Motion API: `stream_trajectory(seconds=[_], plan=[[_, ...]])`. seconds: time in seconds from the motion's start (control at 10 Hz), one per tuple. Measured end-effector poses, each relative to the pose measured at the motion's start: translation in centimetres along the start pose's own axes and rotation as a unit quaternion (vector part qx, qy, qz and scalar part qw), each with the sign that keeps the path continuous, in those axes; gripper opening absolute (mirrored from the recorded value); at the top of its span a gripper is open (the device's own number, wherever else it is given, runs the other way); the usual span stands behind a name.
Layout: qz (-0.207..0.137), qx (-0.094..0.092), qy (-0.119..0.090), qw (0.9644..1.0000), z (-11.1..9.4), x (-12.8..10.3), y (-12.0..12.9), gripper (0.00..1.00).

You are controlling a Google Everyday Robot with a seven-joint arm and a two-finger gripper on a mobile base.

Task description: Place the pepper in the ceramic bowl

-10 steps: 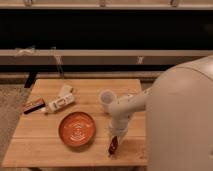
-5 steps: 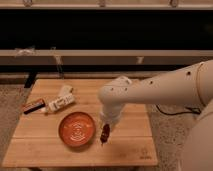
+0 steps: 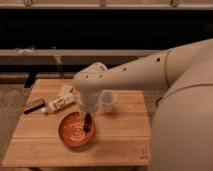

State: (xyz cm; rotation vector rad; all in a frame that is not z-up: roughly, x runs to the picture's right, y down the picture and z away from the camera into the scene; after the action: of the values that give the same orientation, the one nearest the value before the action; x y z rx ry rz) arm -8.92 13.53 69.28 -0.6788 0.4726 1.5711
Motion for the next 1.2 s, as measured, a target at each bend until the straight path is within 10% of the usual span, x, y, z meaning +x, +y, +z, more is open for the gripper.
stream_trajectory(seconds=[0.6, 1.2], plan=[[-0.078, -0.008, 0.030, 0.9965, 8.2, -3.1, 4.9, 0.76], [-0.133, -0.024, 0.024, 0.9906, 6.3, -1.4, 6.6, 0.80]])
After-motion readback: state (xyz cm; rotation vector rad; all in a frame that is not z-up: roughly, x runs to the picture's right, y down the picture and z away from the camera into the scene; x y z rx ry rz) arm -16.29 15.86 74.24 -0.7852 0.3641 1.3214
